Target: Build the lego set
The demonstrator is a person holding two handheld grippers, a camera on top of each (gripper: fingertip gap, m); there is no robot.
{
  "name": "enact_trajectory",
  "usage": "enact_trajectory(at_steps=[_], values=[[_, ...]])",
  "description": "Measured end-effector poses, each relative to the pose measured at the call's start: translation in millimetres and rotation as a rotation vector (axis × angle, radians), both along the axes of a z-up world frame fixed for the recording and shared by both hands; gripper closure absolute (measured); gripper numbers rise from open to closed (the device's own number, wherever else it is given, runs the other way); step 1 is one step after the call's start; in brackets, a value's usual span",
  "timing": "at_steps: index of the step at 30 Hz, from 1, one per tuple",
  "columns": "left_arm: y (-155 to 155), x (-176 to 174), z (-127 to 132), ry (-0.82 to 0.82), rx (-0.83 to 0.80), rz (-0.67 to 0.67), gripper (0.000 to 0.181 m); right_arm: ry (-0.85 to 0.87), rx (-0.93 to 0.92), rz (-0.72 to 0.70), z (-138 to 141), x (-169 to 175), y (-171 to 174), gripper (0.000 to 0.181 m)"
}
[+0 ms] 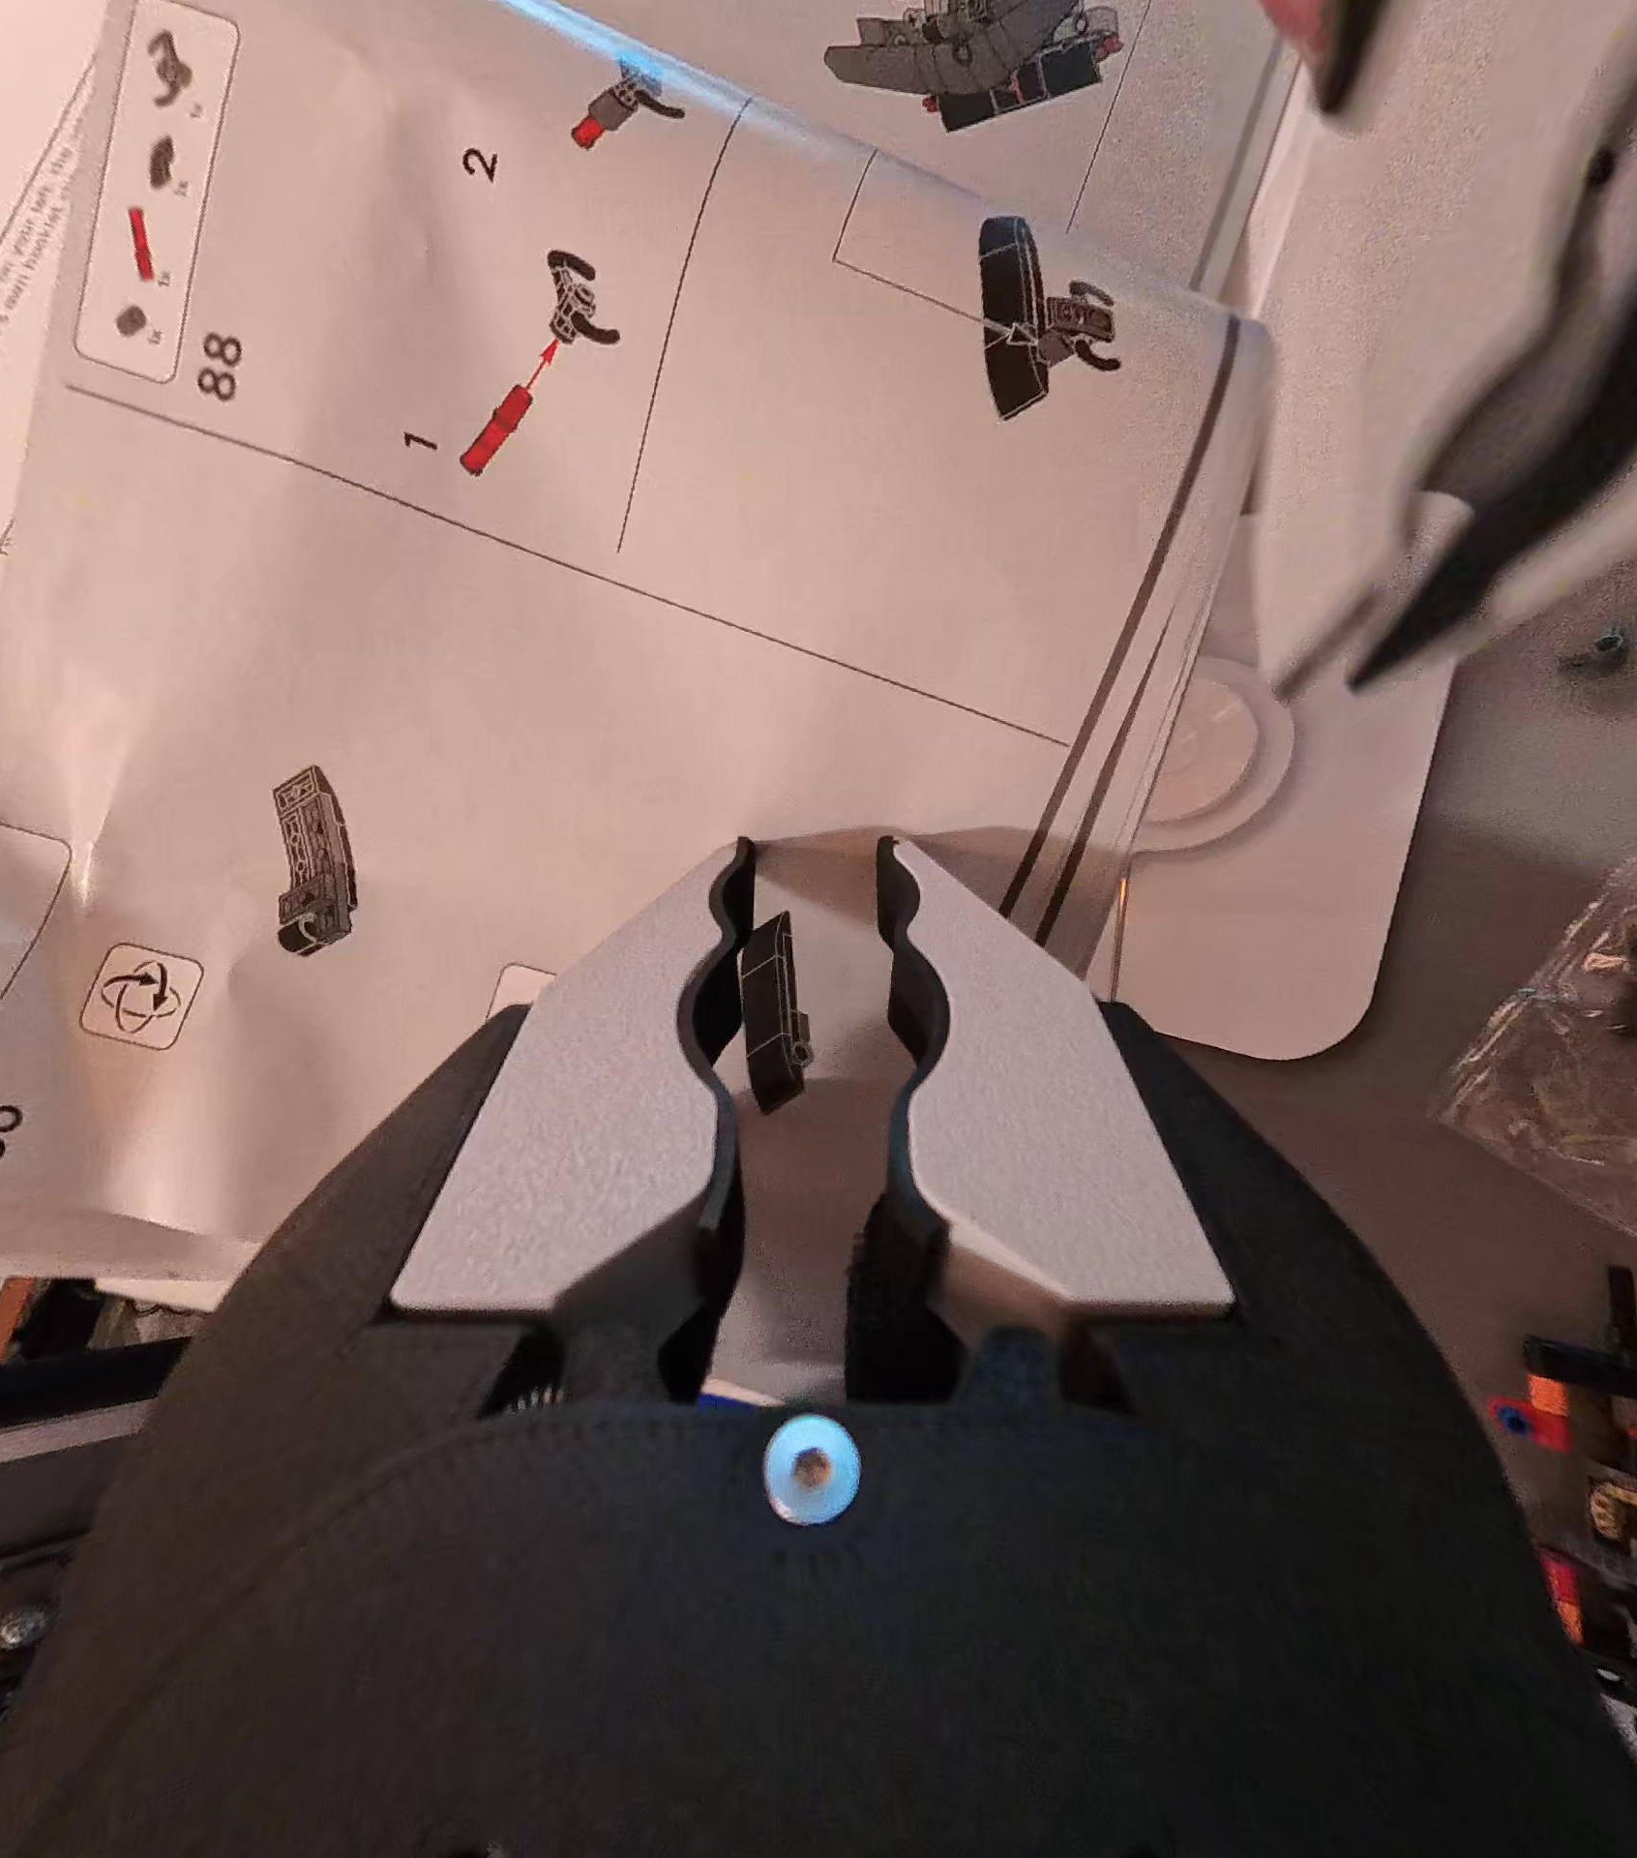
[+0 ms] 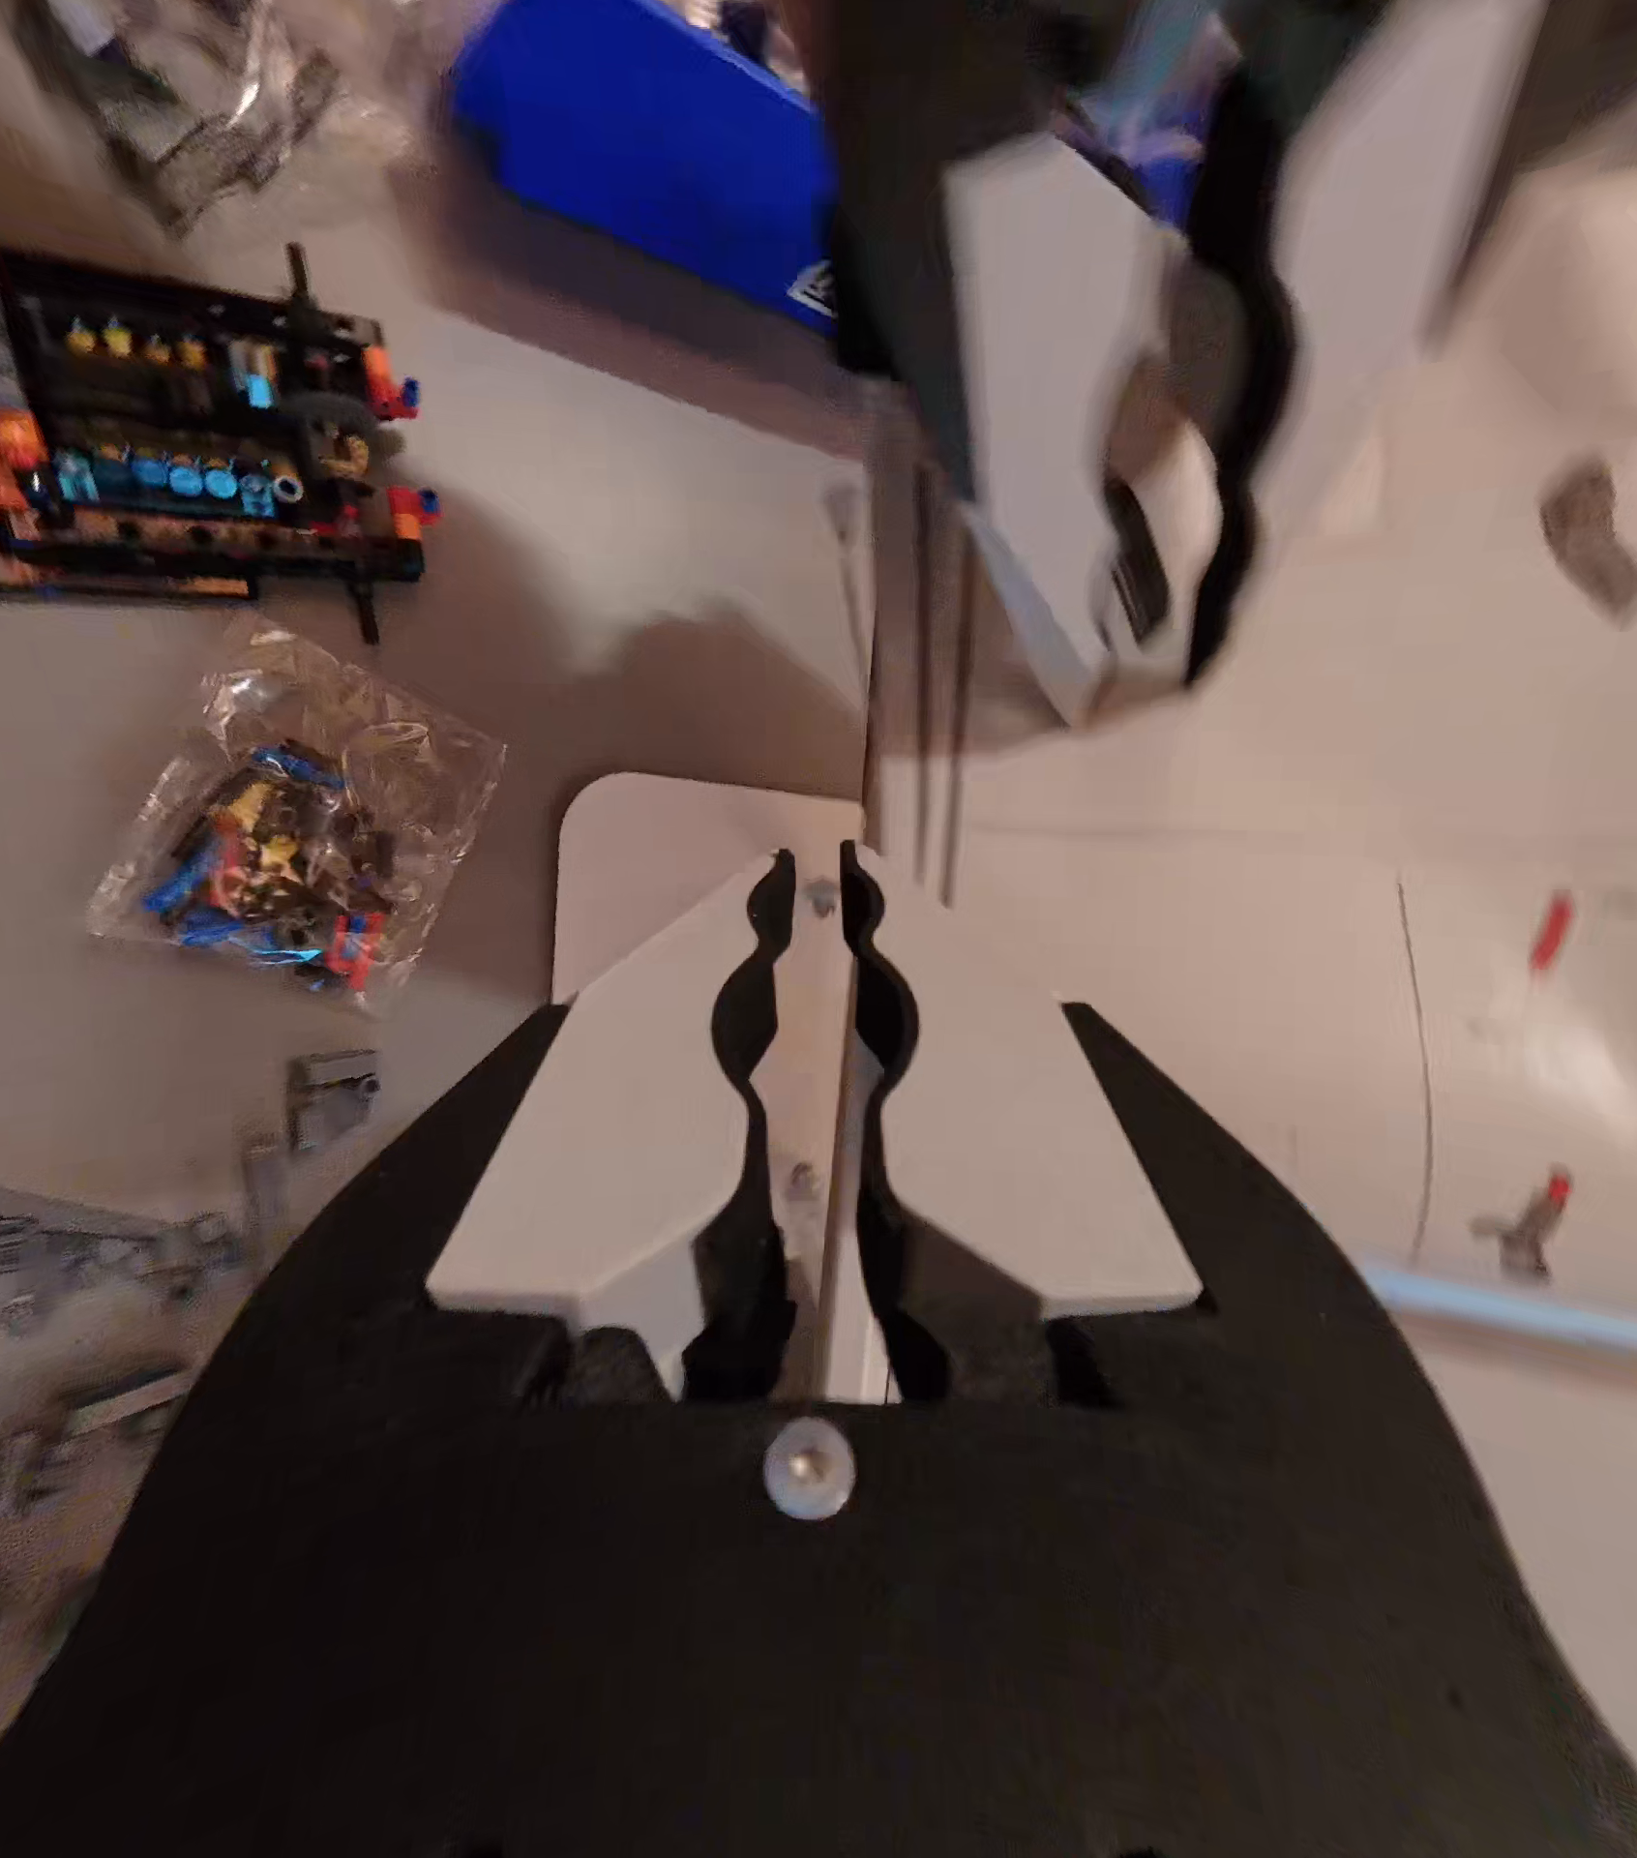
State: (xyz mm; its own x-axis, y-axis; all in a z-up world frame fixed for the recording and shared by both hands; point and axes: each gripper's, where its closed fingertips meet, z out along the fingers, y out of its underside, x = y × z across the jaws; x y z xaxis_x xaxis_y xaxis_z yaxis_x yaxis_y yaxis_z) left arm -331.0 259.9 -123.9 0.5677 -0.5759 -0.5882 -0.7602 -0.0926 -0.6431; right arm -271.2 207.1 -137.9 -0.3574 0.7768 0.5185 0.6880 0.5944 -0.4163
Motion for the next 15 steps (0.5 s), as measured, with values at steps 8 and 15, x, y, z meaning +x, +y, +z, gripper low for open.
enact_trajectory(at_steps=[8,15], values=[[2.7,-3.0,1.6,0.008,-0.027,-0.05,0.168,0.076,0.631,0.165,-41.4,-59.5,-12.6,0.161],[4.9,-4.7,1.3,0.019,-0.016,-0.079,0.17,0.154,0.734,0.077,-44.4,-86.5,3.8,0.166]])
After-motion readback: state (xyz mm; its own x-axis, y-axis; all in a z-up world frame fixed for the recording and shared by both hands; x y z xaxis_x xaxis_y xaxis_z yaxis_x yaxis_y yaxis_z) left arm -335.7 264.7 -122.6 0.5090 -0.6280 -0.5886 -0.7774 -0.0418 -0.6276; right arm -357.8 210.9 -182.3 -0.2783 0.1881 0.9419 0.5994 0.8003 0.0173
